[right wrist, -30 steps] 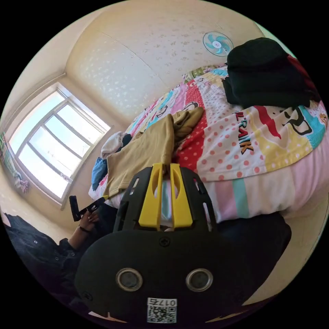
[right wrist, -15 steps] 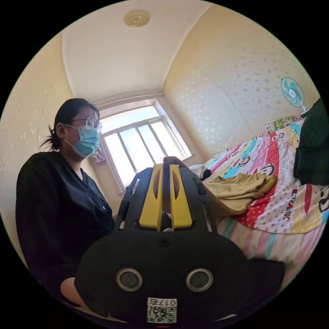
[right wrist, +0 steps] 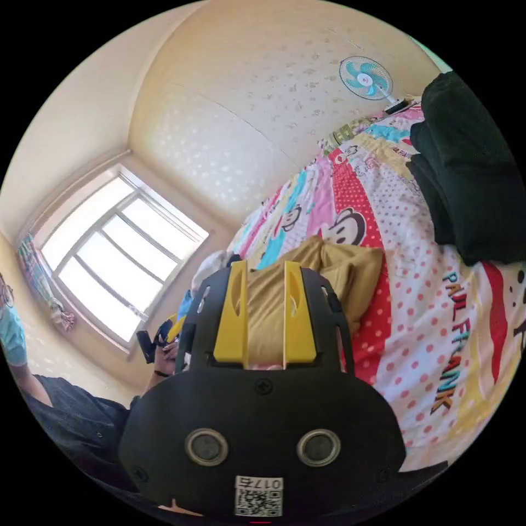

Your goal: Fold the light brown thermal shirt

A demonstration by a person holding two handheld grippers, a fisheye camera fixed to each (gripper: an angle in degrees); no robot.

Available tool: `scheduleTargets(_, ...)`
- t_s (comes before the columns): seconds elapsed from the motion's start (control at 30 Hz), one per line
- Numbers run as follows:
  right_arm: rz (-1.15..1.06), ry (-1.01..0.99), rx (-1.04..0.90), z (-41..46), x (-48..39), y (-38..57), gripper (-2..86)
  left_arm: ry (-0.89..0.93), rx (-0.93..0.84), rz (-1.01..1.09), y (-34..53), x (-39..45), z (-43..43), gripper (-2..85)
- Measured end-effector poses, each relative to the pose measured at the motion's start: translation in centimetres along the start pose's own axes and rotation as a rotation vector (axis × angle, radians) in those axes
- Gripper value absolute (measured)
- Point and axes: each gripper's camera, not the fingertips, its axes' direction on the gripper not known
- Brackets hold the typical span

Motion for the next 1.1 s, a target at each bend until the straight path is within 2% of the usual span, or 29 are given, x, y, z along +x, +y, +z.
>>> scheduleTargets(0.07,-0.042,0.032,-0.096,2.8,0.8,3.3,10.0,-0.038,-0.104,-0.04,2.5,-1.1,1.0,17.8)
scheduleTargets(0.13,-0.084,0.055,-0.04,3.0,0.4,4.5,8.9,-0.008,-0.184,-0.064,4.7,-1.9,1.9,15.7)
scheduleTargets(0.27,-0.168,0.082,-0.083,4.3,-0.6,1.9,4.6,0.045,-0.184,-0.051,4.1,-2.3,2.2,11.0)
scheduleTargets(0.37,-0.101,0.131,-0.081,3.0,-1.5,1.0,3.7,0.042,-0.245,-0.048,1.7,-2.7,3.0,5.2)
scheduleTargets(0.47,0.048,0.255,-0.12,3.0,-0.4,4.1,3.5,0.08,-0.174,-0.03,0.3,-2.8,1.5,4.3)
scheduleTargets(0.53,0.119,0.31,-0.185,4.9,1.6,6.6,3.8,0.133,-0.228,-0.081,0.7,-3.9,1.9,4.3)
scheduleTargets(0.63,0.082,0.31,-0.117,4.9,0.8,7.0,5.0,0.13,-0.251,-0.129,1.5,-4.9,2.5,6.1)
scheduleTargets(0.77,-0.164,0.371,0.087,4.3,-5.1,2.1,8.7,0.088,-0.211,-0.074,-0.9,-4.5,2.8,11.0)
scheduleTargets(0.9,-0.161,0.342,0.031,10.7,-4.0,-4.4,8.6,0.063,-0.172,-0.042,-6.1,-4.6,6.7,12.7)
scheduleTargets(0.97,-0.069,0.334,-0.132,17.6,-1.0,-6.9,8.5,0.038,-0.245,-0.07,-7.9,-5.5,10.4,13.2)
scheduleTargets(1.03,0.009,0.421,-0.269,22.2,1.2,-7.2,8.2,0.07,-0.413,-0.148,-8.3,-7.2,15.9,10.2)
scheduleTargets(1.1,0.026,0.449,-0.195,21.8,0.9,-6.6,5.9,0.088,-0.411,-0.213,-8.3,-7.8,16.8,7.0)
